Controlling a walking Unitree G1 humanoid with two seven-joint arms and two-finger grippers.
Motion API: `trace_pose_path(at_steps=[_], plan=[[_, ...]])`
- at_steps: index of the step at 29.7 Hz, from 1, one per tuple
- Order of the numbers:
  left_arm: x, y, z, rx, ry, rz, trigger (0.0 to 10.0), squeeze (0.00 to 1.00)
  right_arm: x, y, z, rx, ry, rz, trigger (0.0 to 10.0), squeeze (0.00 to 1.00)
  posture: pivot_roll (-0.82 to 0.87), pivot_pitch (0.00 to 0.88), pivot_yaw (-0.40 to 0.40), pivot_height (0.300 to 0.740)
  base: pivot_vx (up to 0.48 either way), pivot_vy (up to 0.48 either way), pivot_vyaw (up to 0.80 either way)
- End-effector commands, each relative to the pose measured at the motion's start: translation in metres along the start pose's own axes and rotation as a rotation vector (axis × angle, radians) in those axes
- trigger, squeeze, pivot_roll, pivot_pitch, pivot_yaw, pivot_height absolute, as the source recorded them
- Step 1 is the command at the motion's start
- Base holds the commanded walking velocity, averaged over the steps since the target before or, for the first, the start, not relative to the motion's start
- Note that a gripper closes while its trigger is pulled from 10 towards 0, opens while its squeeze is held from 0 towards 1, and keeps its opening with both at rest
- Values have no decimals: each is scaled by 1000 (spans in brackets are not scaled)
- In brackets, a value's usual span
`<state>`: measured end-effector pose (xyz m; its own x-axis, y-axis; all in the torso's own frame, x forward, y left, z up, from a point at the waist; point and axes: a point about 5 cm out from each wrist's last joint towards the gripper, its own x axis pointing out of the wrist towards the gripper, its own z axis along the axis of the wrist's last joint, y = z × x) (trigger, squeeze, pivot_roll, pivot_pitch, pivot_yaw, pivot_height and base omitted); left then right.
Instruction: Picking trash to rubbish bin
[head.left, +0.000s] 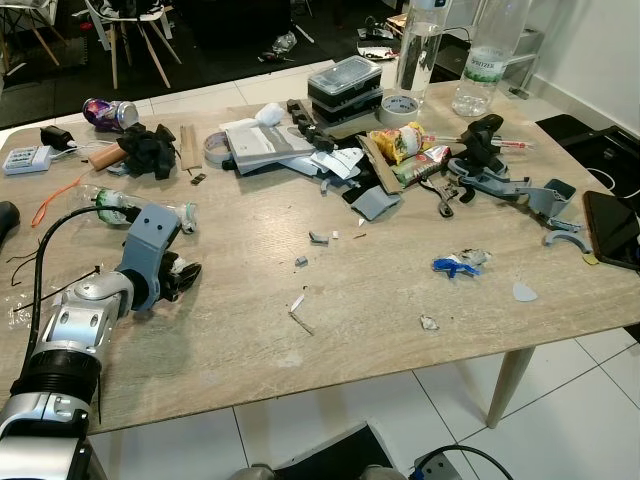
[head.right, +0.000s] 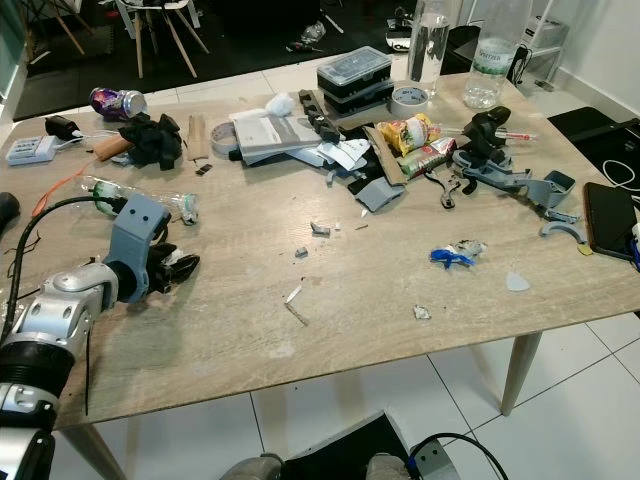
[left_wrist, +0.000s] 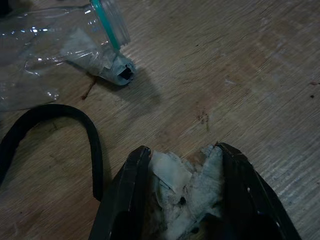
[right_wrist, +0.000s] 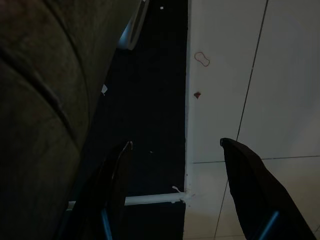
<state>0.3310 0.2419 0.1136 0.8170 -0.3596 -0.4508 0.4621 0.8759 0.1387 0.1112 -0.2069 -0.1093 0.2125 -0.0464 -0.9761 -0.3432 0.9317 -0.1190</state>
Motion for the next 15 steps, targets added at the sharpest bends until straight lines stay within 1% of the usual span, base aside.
trace_pose_path(at_steps=[1, 6, 7, 8, 9, 10, 12, 13, 15], plan=[[-2, -2, -18, -9, 80, -12, 0, 0, 1, 9, -3, -6, 9, 30, 10000, 0, -20, 97, 61, 740, 0, 0, 0], [-1, -3, -8, -48, 19, -32, 0, 0, 1, 8, -3, -7, 10, 27, 10000, 0, -21, 97, 58, 740, 0, 0, 0], [-1, -4, -3, -63, -9, -43, 0, 0, 1, 8, -3, -6, 9, 27, 10000, 0, -22, 95, 57, 740, 0, 0, 0], [-1, -4, -3, -63, -9, -43, 0, 0, 1, 8, -3, -6, 9, 27, 10000, 0, -22, 95, 57, 740, 0, 0, 0], [-1, -5, 2, -80, -43, -57, 0, 0, 1, 7, -2, -7, 9, 26, 10000, 0, -22, 95, 57, 740, 0, 0, 0], [-1, -6, 9, -96, -86, -77, 0, 0, 1, 7, -2, -7, 8, 26, 10000, 0, -22, 95, 57, 740, 0, 0, 0], [-3, -12, 26, -113, -200, -138, 0, 0, 1, 7, -2, -8, 7, 25, 10000, 0, -22, 95, 57, 740, 0, 0, 0], [-6, -17, 37, -126, -289, -185, 0, 0, 1, 7, -2, -9, 7, 25, 10000, 0, -22, 95, 57, 740, 0, 0, 0], [-15, -26, 62, -191, -491, -283, 0, 0, 1, 7, -2, -9, 6, 25, 10000, 0, -22, 95, 57, 740, 0, 0, 0]])
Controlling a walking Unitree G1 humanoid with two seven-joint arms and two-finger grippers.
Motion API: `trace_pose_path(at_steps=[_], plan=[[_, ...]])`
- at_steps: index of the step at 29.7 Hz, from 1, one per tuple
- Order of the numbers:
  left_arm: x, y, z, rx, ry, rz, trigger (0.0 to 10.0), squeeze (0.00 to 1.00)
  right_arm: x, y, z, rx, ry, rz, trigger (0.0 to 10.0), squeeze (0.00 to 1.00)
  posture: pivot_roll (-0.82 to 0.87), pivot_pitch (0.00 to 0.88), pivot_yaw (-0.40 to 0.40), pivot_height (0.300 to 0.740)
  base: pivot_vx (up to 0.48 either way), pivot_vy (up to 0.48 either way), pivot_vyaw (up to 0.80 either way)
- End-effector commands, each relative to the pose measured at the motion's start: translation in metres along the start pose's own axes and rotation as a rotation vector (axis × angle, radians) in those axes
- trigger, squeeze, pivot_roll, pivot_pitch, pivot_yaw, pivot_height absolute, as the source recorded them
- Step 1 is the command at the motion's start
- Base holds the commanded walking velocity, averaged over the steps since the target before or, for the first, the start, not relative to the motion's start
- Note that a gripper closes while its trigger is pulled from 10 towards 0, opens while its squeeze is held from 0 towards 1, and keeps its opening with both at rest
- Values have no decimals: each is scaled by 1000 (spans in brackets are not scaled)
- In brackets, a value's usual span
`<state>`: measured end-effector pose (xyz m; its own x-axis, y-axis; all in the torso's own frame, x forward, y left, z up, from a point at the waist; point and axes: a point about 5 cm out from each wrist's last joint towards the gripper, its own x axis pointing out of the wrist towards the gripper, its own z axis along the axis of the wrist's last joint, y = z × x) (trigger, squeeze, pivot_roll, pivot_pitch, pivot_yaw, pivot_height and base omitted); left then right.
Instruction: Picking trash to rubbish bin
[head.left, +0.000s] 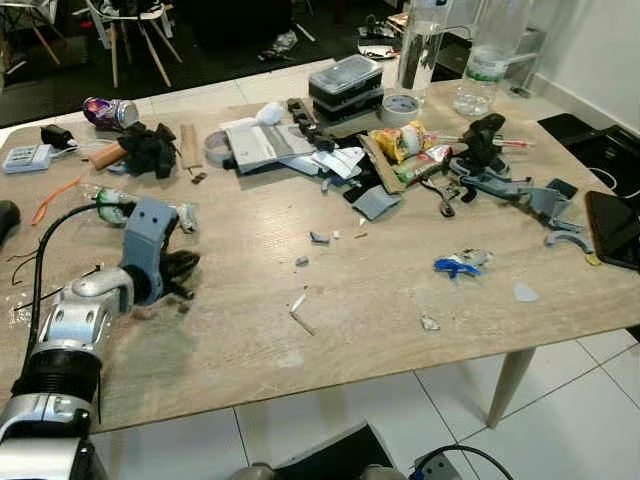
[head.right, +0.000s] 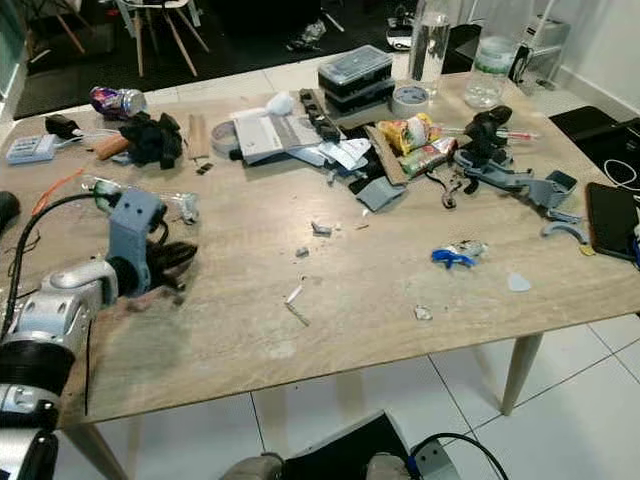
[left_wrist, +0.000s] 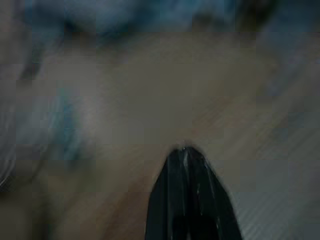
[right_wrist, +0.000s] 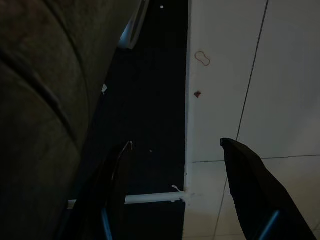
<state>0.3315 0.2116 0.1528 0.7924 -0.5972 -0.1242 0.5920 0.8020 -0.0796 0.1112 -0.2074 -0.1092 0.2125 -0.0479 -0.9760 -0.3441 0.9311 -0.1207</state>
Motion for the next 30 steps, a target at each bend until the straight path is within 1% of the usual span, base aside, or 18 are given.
trace_pose_path(at_steps=[1, 2, 3, 4, 6, 7, 8, 9, 11, 13, 14, 15, 16, 25, 27, 29, 30], plan=[[-1, -15, 29, -59, -221, -126, 314, 0, 1, 7, -2, -8, 6, 26, 10000, 0, -19, 94, 57, 740, 0, 0, 0], [-2, -19, 35, -78, -267, -152, 314, 0, 1, 7, -2, -8, 5, 26, 10000, 0, -19, 94, 57, 740, 0, 0, 0], [-2, -20, 38, -87, -288, -164, 314, 0, 1, 7, -2, -8, 5, 26, 10000, 0, -19, 94, 57, 740, 0, 0, 0], [-2, -24, 43, -114, -329, -194, 10000, 0, 1, 7, -2, -8, 6, 26, 10000, 0, -19, 94, 57, 740, 0, 0, 0], [-2, -35, 52, -178, -403, -277, 10000, 0, 1, 7, -2, -10, 7, 27, 10000, 0, -19, 94, 57, 740, 0, 0, 0], [-2, -38, 52, -188, -407, -297, 10000, 0, 1, 7, -2, -10, 7, 27, 10000, 0, -19, 94, 57, 740, 0, 0, 0], [-2, -38, 52, -190, -407, -301, 10000, 0, 1, 7, -2, -10, 7, 27, 10000, 0, -19, 94, 57, 740, 0, 0, 0], [-2, -42, 51, -184, -404, -325, 10000, 0, 1, 7, -2, -9, 7, 27, 10000, 0, -19, 94, 57, 740, 0, 0, 0], [-3, -54, 46, -172, -388, -399, 10000, 0, 1, 7, -2, -8, 7, 27, 10000, 0, -22, 97, 57, 740, 0, 0, 0], [-5, -61, 43, -166, -380, -448, 10000, 0, 1, 8, -3, -7, 8, 27, 10000, 0, -22, 97, 57, 740, 0, 0, 0], [-9, -68, 40, -160, -372, -501, 10000, 0, 1, 7, -3, -7, 8, 26, 10000, 0, -22, 97, 57, 740, 0, 0, 0], [-9, -68, 40, -160, -372, -501, 10000, 0, 1, 7, -3, -7, 8, 26, 10000, 0, -22, 97, 57, 740, 0, 0, 0], [-12, -72, 38, -161, -373, -529, 10000, 0, 1, 7, -3, -7, 8, 26, 10000, 0, -22, 97, 57, 740, 0, 0, 0], [-18, -78, 35, -175, -382, -592, 10000, 0, 1, 8, -3, -9, 8, 28, 10000, 0, -22, 97, 57, 740, 0, 0, 0], [-21, -79, 29, -183, -367, -613, 10000, 0, 1, 8, -2, -11, 7, 30, 10000, 0, -17, 95, 56, 740, 0, 0, 0], [-22, -77, 25, -189, -352, -606, 10000, 0, 1, 8, -2, -12, 7, 31, 10000, 0, -17, 95, 56, 740, 0, 0, 0], [-24, -72, 19, -206, -334, -586, 10000, 0, 1, 8, -2, -10, 8, 34, 10000, 0, -17, 91, 58, 740, 0, 0, 0]])
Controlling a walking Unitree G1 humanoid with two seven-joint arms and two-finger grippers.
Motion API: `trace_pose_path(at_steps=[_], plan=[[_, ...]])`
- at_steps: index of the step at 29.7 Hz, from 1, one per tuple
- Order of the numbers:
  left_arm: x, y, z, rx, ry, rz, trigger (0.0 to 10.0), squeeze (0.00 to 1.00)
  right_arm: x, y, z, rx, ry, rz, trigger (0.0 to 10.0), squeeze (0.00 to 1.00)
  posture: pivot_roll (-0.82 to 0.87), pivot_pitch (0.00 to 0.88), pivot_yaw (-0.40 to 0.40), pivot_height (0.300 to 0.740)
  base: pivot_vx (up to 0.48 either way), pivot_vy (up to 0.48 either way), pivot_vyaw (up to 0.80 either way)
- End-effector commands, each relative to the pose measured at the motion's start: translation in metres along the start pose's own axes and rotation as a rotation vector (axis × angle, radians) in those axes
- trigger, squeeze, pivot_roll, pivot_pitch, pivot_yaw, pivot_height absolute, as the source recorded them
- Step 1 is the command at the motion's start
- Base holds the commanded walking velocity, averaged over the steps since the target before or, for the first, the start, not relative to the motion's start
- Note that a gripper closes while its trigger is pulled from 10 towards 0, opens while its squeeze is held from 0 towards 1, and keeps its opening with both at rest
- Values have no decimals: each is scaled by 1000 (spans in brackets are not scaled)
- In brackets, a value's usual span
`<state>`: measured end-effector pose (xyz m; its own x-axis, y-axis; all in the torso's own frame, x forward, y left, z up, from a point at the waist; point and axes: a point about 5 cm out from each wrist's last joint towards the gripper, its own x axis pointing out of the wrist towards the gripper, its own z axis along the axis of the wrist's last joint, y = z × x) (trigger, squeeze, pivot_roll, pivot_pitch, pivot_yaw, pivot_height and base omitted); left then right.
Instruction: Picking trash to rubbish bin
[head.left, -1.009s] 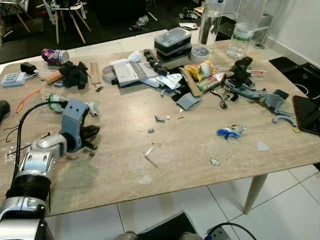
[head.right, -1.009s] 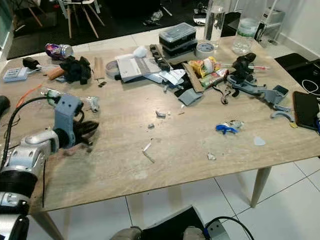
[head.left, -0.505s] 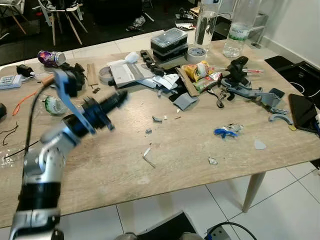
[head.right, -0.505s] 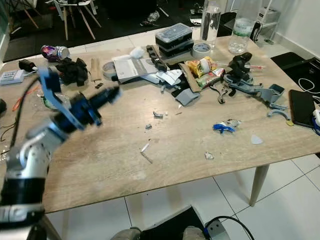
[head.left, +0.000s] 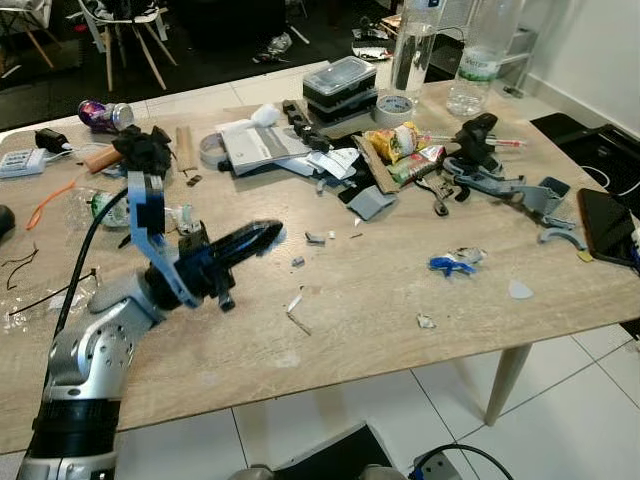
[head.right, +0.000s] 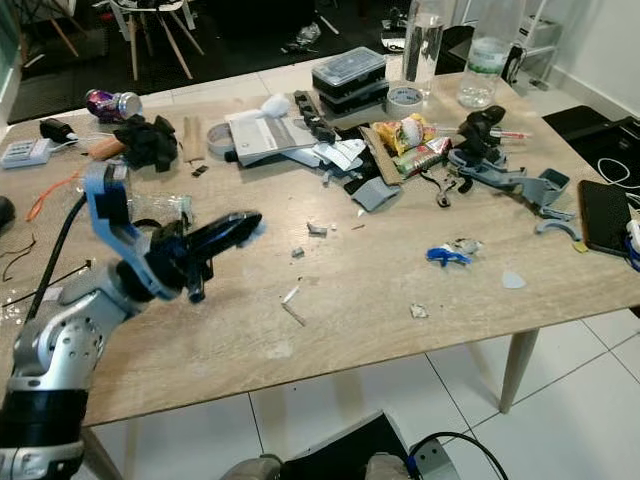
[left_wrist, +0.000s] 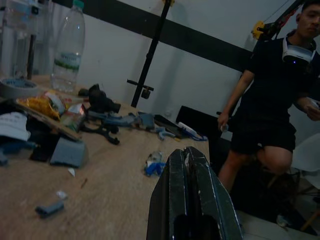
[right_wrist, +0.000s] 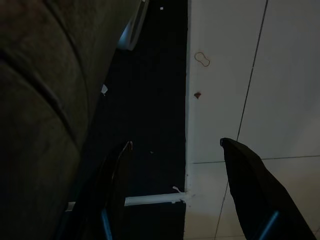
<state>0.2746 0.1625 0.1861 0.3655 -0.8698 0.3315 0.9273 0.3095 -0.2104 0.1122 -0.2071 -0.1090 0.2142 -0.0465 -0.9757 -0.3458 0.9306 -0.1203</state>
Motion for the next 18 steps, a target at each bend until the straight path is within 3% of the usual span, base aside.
trace_pose_path(at_steps=[1, 5, 7, 18], plan=[[-14, 5, -7, -39, 33, 36, 10000, 0, 1, 8, -3, -12, 11, 36, 10000, 0, -17, 91, 58, 740, 0, 0, 0], [-33, 7, -11, -96, 8, 58, 10000, 0, 1, 9, -3, -4, 13, 44, 10000, 0, -16, 89, 59, 740, 0, 0, -781], [-45, -3, -11, -132, -26, 5, 10000, 0, 1, 10, -4, -6, 18, 48, 10000, 0, -10, 88, 56, 740, 0, 0, -781], [-50, -9, -32, -179, 21, 19, 10000, 0, 1, 9, -5, -13, 15, 40, 10000, 0, -5, 89, 52, 740, 0, 0, -710]])
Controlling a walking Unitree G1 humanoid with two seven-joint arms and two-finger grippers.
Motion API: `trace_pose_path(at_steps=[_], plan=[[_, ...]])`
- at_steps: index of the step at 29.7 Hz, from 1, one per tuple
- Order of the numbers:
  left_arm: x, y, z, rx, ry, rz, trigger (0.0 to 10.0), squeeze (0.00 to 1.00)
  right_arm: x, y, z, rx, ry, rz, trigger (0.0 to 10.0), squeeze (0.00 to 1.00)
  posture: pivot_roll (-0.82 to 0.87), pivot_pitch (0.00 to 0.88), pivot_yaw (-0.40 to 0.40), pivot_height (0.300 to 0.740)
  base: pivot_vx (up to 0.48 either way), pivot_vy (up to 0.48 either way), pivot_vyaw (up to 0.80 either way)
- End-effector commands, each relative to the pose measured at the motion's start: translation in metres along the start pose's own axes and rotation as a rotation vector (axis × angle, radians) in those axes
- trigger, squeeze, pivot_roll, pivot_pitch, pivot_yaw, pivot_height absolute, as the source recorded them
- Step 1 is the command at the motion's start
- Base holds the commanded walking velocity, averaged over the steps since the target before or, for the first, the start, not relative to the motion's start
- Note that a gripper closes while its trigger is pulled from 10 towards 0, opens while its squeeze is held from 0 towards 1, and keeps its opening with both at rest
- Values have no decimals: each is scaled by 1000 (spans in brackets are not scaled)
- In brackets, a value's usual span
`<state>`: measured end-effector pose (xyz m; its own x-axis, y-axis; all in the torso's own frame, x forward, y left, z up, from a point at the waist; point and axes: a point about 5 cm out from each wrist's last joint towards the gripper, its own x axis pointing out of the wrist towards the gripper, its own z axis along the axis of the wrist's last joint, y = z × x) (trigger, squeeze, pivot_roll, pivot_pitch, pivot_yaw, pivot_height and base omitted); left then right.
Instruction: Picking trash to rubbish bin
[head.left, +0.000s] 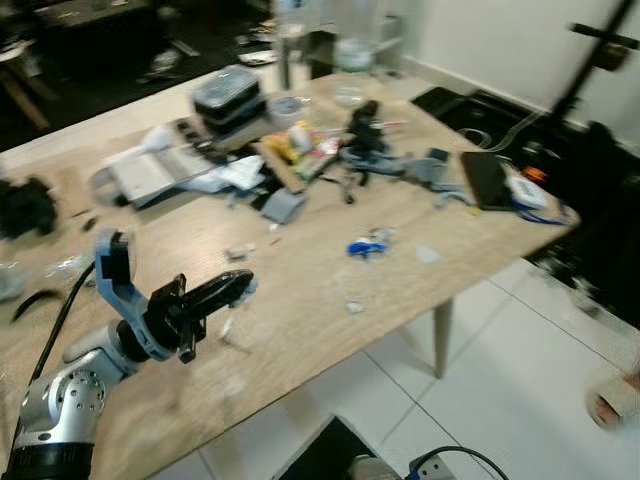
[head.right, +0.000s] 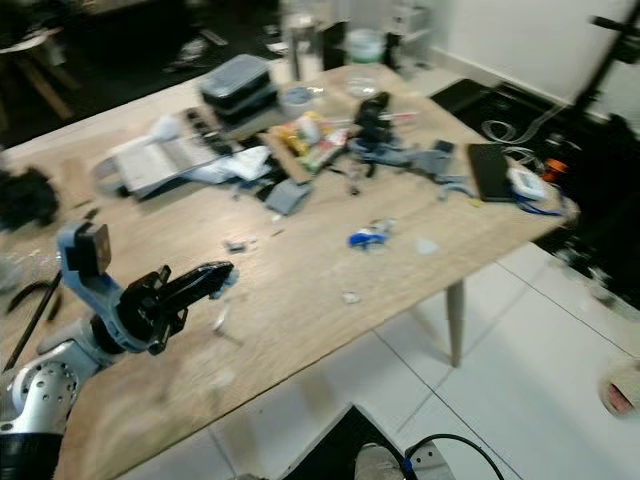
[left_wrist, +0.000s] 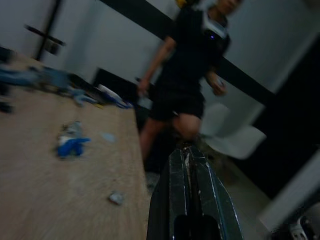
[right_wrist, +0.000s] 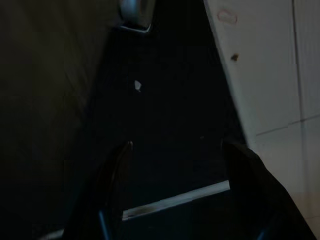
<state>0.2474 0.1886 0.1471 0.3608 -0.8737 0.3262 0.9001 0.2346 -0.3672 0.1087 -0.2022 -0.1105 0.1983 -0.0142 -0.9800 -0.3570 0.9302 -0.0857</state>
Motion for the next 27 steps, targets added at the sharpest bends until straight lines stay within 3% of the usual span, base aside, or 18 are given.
trace_pose_path(at_steps=[1, 10, 27], plan=[[-5, 1, -5, -5, 10, 22, 10000, 0, 1, 3, -4, -7, 12, 3, 10000, 0, -5, 89, 52, 740, 0, 0, 0], [-6, 1, -6, -18, 25, 42, 10000, 0, 1, 3, -4, -6, 16, 3, 10000, 0, -9, 94, 52, 740, 0, 0, 0], [-4, 3, -6, 3, 31, 56, 10000, 0, 0, 2, -3, 1, 14, 6, 10000, 0, -11, 97, 52, 740, -348, 0, 0]])
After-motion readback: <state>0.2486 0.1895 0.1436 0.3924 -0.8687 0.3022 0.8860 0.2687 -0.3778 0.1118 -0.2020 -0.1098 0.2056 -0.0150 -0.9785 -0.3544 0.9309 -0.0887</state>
